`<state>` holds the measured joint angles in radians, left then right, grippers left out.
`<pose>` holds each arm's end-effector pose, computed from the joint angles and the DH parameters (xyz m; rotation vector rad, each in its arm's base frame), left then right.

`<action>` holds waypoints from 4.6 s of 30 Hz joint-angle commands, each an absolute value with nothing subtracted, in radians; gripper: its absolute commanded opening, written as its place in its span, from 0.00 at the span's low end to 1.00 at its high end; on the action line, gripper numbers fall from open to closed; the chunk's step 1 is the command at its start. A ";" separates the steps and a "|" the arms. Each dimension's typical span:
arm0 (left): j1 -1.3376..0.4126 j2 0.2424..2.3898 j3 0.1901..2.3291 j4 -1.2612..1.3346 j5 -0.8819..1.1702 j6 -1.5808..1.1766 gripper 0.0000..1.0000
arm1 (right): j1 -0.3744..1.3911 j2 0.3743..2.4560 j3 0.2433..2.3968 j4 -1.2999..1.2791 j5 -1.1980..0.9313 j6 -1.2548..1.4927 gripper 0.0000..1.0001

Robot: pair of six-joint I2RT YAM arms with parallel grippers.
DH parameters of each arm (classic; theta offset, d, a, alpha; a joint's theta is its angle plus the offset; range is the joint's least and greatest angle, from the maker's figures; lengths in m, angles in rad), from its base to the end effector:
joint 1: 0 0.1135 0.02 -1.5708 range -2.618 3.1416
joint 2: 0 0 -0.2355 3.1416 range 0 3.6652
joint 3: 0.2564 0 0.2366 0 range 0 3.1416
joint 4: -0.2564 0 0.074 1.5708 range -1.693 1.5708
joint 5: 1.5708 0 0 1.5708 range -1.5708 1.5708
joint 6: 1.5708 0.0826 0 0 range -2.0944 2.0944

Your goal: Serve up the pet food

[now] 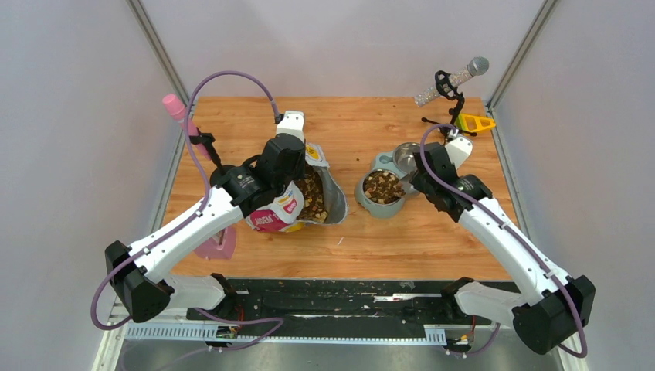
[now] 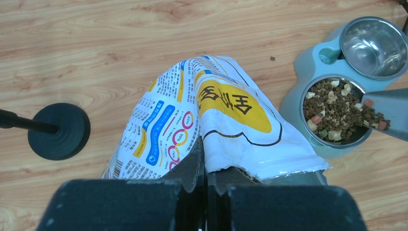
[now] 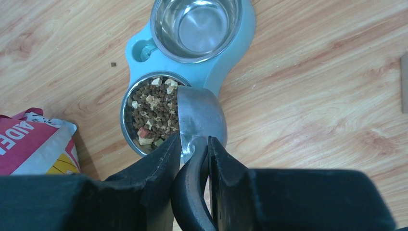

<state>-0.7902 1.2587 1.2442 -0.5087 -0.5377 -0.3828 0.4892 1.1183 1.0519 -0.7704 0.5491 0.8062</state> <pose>0.2432 -0.1855 0.3219 0.0926 2.0168 -0.1799 0.2375 0.0776 0.2627 0.5940 2.1771 0.0164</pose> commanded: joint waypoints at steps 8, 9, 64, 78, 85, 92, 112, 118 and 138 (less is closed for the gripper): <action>-0.784 1.225 1.282 -0.448 -0.608 -0.379 0.00 | 0.483 1.187 1.166 -0.722 0.472 0.723 0.00; -0.784 1.225 1.283 -0.449 -0.607 -0.379 0.00 | 0.483 1.193 1.172 -0.713 0.463 0.719 0.00; -0.784 1.257 1.348 -0.456 -0.537 -0.389 0.00 | 0.485 0.744 1.205 -0.660 -0.045 0.850 0.00; -0.784 1.283 1.378 -0.481 -0.552 -0.398 0.00 | 0.811 1.103 1.336 -0.714 0.166 0.874 0.00; -0.785 1.284 1.386 -0.500 -0.552 -0.405 0.00 | 1.025 1.354 1.483 -0.832 0.582 0.951 0.00; -0.784 1.246 1.354 -0.495 -0.540 -0.423 0.00 | 1.083 1.668 1.766 -1.262 0.845 1.097 0.00; -0.785 1.245 1.350 -0.480 -0.495 -0.447 0.00 | 0.993 1.685 1.328 -0.623 0.689 1.133 0.00; -0.785 1.244 1.340 -0.461 -0.446 -0.464 0.00 | 0.966 1.583 1.134 -0.363 0.642 1.211 0.00; -0.785 1.247 1.332 -0.463 -0.449 -0.466 0.00 | 0.850 1.197 0.628 0.312 0.354 1.392 0.00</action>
<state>-0.7929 1.3060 1.2835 -0.5804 -0.3946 -0.4446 0.8616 1.2972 0.6590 0.2211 0.3382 1.3388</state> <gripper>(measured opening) 0.007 0.262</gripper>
